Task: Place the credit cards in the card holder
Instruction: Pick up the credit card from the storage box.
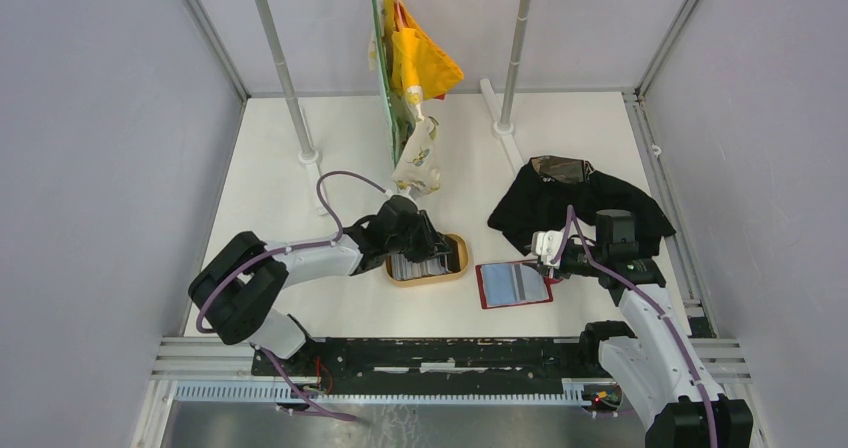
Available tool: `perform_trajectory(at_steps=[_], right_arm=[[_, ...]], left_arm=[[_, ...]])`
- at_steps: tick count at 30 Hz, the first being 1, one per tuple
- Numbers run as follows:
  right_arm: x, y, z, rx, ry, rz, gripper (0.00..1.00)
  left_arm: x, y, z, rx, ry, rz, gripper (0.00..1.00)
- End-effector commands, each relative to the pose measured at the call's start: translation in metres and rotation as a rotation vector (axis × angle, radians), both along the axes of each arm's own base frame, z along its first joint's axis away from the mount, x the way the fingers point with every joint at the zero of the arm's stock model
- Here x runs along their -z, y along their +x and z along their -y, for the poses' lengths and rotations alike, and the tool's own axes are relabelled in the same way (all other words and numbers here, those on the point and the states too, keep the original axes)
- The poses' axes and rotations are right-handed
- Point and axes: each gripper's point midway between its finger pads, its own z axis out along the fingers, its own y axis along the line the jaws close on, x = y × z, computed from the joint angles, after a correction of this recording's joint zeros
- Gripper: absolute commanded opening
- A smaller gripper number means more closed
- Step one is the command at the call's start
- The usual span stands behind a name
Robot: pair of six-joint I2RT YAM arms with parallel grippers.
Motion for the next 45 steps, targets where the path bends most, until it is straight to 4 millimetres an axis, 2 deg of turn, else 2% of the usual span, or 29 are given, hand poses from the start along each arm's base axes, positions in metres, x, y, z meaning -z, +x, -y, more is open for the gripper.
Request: perform_trajectory(at_steps=[1, 8, 13, 15, 25, 28, 31, 36, 39, 42, 45], right_arm=[[-0.005, -0.002, -0.003, -0.021, 0.017, 0.019, 0.43], [-0.005, -0.002, -0.003, -0.021, 0.016, 0.019, 0.43], [-0.005, -0.001, -0.003, -0.02, 0.016, 0.019, 0.43], [-0.004, -0.002, -0.003, -0.021, 0.016, 0.017, 0.43], [-0.005, -0.002, -0.003, -0.024, 0.02, 0.015, 0.43], [-0.005, -0.005, -0.006, -0.039, 0.036, 0.007, 0.43], [-0.007, -0.011, -0.011, -0.069, 0.071, -0.009, 0.43], [-0.01, -0.02, -0.02, -0.123, 0.124, -0.022, 0.45], [-0.015, -0.027, -0.025, -0.157, 0.168, -0.041, 0.47], [-0.02, -0.032, -0.029, -0.183, 0.207, -0.059, 0.47], [-0.027, -0.037, -0.034, -0.207, 0.252, -0.084, 0.48]], left_arm=[[-0.02, 0.004, -0.001, -0.007, -0.048, 0.029, 0.28], [-0.013, 0.005, -0.01, -0.027, -0.031, 0.017, 0.25], [-0.008, 0.006, -0.017, -0.041, -0.009, 0.016, 0.1], [-0.009, 0.006, -0.019, -0.049, 0.004, 0.021, 0.07], [-0.017, 0.007, -0.036, -0.063, 0.069, 0.076, 0.02], [-0.018, 0.007, -0.047, -0.032, 0.131, 0.129, 0.02], [-0.036, 0.0, -0.053, 0.053, 0.132, 0.255, 0.02], [-0.116, -0.024, -0.057, 0.137, -0.1, 0.595, 0.02], [-0.151, -0.042, -0.055, 0.196, -0.239, 0.734, 0.02], [-0.18, -0.063, -0.042, 0.276, -0.428, 0.825, 0.02], [-0.194, -0.076, -0.033, 0.306, -0.553, 0.864, 0.02]])
